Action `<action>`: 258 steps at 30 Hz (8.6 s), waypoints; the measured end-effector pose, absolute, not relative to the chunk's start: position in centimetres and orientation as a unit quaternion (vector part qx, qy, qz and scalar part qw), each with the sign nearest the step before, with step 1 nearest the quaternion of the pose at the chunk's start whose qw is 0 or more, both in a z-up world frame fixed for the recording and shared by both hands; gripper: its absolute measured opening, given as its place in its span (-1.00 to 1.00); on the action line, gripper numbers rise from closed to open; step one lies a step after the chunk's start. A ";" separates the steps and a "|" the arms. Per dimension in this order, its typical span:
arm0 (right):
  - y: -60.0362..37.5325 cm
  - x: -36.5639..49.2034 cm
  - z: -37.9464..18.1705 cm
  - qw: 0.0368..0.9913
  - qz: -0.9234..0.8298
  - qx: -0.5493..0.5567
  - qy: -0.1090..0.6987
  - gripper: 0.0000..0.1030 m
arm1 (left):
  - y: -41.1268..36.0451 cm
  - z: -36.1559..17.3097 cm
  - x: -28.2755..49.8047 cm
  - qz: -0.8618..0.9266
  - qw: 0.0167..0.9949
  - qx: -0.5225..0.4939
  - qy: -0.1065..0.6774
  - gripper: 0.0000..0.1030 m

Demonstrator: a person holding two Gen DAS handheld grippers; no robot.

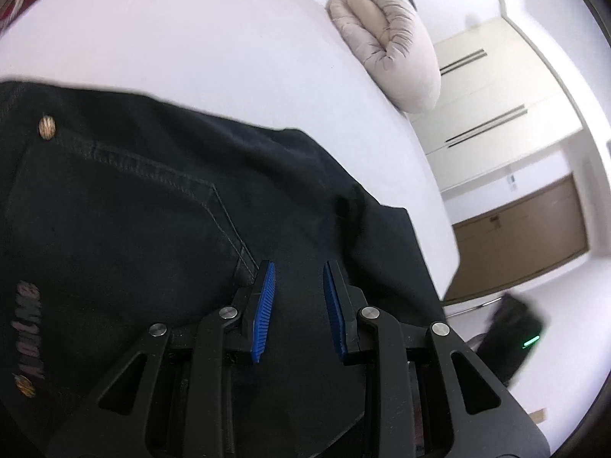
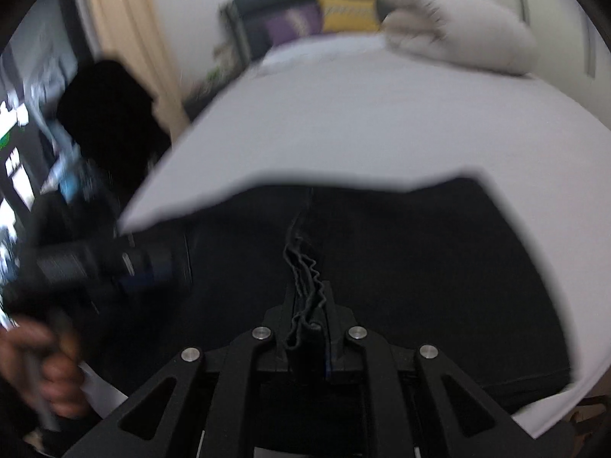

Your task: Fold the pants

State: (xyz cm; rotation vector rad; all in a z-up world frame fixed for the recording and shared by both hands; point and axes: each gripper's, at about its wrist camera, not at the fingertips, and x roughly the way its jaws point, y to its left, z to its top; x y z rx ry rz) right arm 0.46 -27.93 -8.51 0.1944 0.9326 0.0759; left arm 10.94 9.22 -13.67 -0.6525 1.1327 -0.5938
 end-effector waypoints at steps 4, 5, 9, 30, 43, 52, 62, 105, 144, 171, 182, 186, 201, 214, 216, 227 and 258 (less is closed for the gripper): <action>-27.1 -0.3 -8.5 0.895 0.025 0.062 0.442 -0.78 | 8.4 -14.2 11.7 -0.288 0.723 -0.327 0.536 -0.51; -27.1 -0.5 -8.1 0.897 0.024 0.055 0.437 -0.78 | 7.8 -14.3 12.0 -0.292 0.715 -0.328 0.543 -0.40; -26.0 -1.2 -6.5 0.907 0.022 0.021 0.420 -0.78 | 5.2 -14.1 13.5 -0.315 0.688 -0.343 0.556 0.24; -16.8 -1.0 -5.4 0.900 0.101 -0.063 0.418 -0.77 | 7.6 -13.4 16.2 -0.300 0.701 -0.274 0.586 -0.87; -17.9 -0.7 -7.0 0.860 0.186 0.029 0.474 0.19 | 11.3 -15.2 14.6 -0.257 0.726 -0.270 0.578 -0.82; -30.9 -1.6 -1.8 0.816 0.298 0.215 0.447 -0.25 | 9.6 -8.8 13.0 -0.238 0.806 -0.172 0.514 -0.83; -44.1 10.9 -5.6 0.760 0.288 0.353 0.463 -0.55 | 3.5 -13.2 8.5 -0.287 0.799 -0.039 0.527 -0.83; -44.5 -1.3 -13.9 0.717 0.234 0.433 0.494 -0.97 | 21.1 -6.9 -0.2 -0.200 0.839 -0.210 0.461 -0.82; -29.6 9.7 -8.6 0.716 0.307 0.354 0.517 -0.76 | 34.3 -14.5 -2.8 -0.106 0.703 -0.573 0.407 -0.69; -26.8 13.3 -15.0 0.716 0.261 0.302 0.572 -1.00 | 17.9 1.6 0.2 -0.240 0.870 -0.214 0.373 -0.74; -35.6 12.5 -3.5 0.741 0.344 0.375 0.437 0.78 | 4.7 2.1 -1.5 -0.316 0.867 -0.051 0.381 -0.75; -35.0 12.3 -2.1 0.744 0.365 0.329 0.451 0.78 | 0.4 1.0 -2.6 -0.334 0.861 0.011 0.383 -0.75; -33.4 10.2 -3.5 0.767 0.255 0.155 0.568 0.00 | -9.9 -2.8 -5.4 -0.363 0.833 0.136 0.395 -0.76; -39.5 8.2 -3.3 0.793 0.198 0.181 0.548 -0.65 | -17.9 -3.5 -1.5 -0.408 0.806 0.162 0.398 -0.76; -41.1 8.0 -3.1 0.793 0.196 0.191 0.544 -0.65 | -19.2 -3.4 -1.2 -0.414 0.803 0.164 0.396 -0.76; -45.7 8.6 -6.4 0.773 0.209 0.268 0.536 -0.66 | -25.3 -4.2 0.9 -0.428 0.788 0.172 0.407 -0.76; -44.8 4.3 -7.6 0.778 0.181 0.308 0.517 -0.33 | -14.3 -10.9 12.6 -0.339 0.797 0.017 0.500 -0.67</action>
